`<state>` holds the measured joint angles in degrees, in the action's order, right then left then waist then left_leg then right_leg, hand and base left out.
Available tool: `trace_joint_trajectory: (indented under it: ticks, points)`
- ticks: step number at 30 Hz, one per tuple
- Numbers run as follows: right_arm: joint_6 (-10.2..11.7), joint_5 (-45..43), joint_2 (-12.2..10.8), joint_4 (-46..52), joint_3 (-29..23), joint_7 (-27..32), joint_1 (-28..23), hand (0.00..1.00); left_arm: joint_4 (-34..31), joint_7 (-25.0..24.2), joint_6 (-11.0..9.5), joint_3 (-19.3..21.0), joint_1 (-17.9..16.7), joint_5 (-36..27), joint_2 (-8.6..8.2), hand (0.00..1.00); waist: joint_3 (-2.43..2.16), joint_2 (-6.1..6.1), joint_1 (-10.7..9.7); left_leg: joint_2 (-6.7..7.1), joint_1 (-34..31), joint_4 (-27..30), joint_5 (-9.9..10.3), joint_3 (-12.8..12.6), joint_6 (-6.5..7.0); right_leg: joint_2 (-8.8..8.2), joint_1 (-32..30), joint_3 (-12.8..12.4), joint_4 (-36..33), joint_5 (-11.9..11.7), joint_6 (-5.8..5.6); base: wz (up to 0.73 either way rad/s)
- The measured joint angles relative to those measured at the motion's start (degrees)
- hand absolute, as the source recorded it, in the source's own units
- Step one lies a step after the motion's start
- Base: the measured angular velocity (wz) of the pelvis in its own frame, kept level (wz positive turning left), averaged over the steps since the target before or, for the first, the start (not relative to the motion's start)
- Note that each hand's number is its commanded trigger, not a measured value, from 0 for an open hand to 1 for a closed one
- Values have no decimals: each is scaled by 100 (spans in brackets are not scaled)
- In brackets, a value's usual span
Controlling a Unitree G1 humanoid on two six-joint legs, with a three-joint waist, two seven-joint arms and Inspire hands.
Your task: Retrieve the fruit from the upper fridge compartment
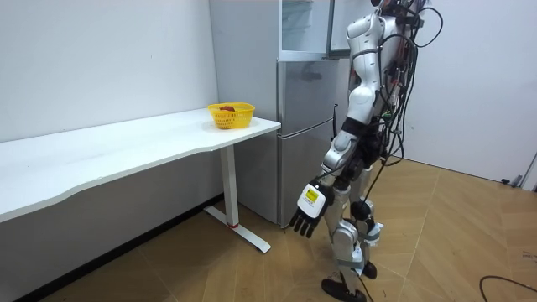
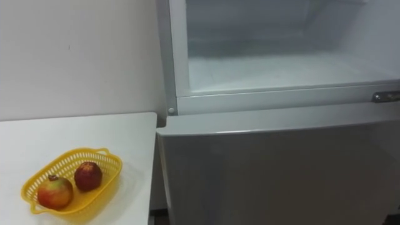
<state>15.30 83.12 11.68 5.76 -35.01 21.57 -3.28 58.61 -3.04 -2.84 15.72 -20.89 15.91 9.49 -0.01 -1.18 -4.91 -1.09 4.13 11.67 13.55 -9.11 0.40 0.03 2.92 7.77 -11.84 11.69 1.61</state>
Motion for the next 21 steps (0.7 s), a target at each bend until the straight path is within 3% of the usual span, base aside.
trace_joint_trajectory:
  ticks: [21]
  points:
    - [-44,199,6,-182,-206,132,0,0,-255,16,48,-12,-1,-50,0,0,-13,-14,-108,-7,49,-26,0,-13,0,10,16,-37,21,-1,0,0]
